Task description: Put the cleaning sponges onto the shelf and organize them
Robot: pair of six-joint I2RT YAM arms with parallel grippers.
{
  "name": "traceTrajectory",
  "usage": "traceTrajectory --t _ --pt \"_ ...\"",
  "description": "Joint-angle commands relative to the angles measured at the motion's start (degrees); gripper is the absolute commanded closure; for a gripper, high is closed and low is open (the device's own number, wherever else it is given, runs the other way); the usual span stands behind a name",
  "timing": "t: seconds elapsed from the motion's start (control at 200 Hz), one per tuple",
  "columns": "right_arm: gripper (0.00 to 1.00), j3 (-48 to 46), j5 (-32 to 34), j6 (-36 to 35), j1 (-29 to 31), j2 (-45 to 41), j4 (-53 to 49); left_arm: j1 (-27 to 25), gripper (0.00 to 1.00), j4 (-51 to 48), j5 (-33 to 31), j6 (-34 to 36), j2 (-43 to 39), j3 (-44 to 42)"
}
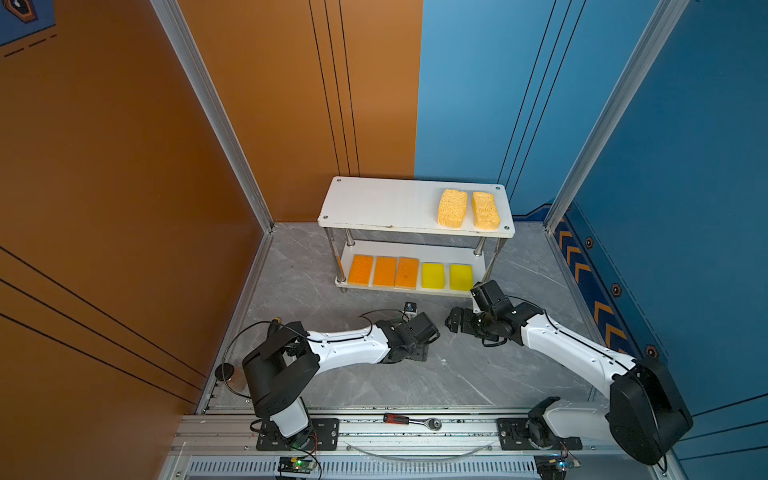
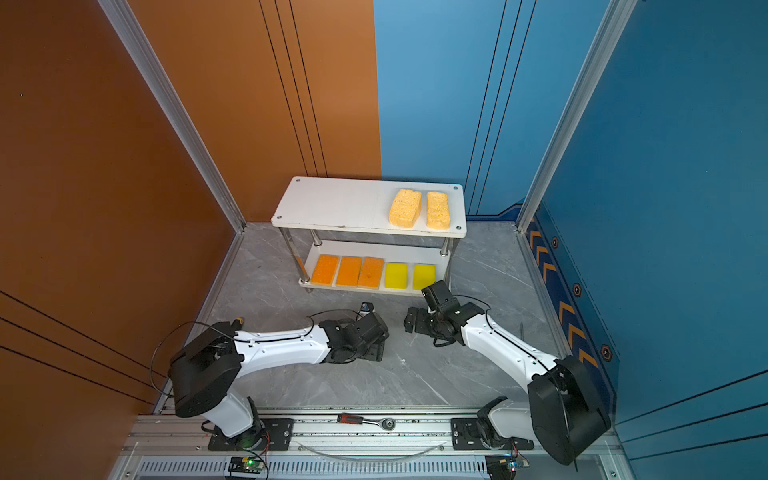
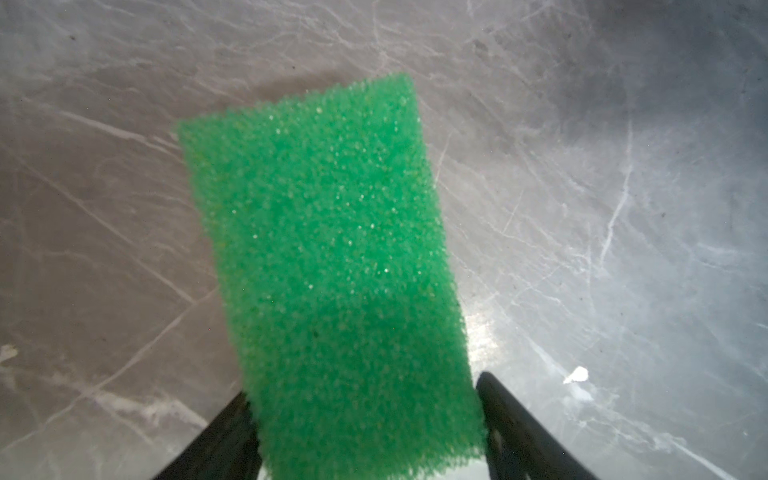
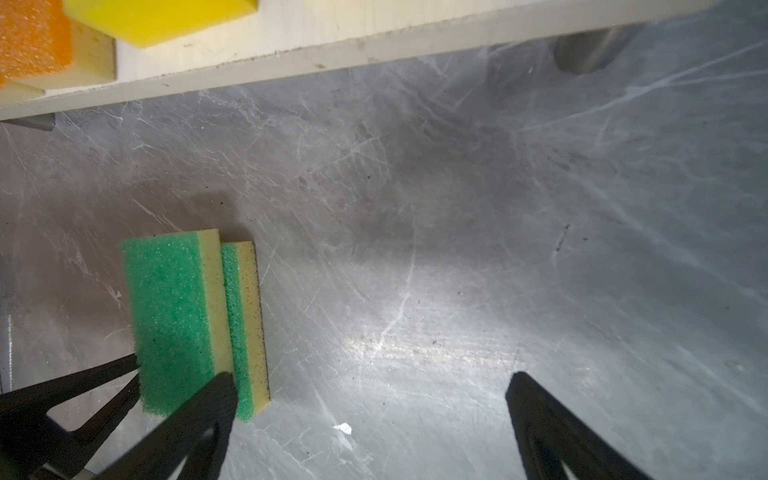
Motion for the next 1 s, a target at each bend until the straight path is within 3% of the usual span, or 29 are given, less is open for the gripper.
traceTrajectory --t 0.0,0.706,0.996 --pt "0.0 -0.08 -0.29 -0.3 0.14 -0.67 0.27 -0.36 0.26 -0.4 1.21 0.53 0.98 0.96" --pt "0.0 0.36 -0.18 -0.3 0.15 -0.26 0.17 0.21 0.35 -5.0 -0.66 3.38 -3.81 1.26" --pt "0.0 0.79 -0.29 -0.63 0.06 0.3 0.18 0.29 0.37 -10.99 2.82 6.81 -5.63 3.52"
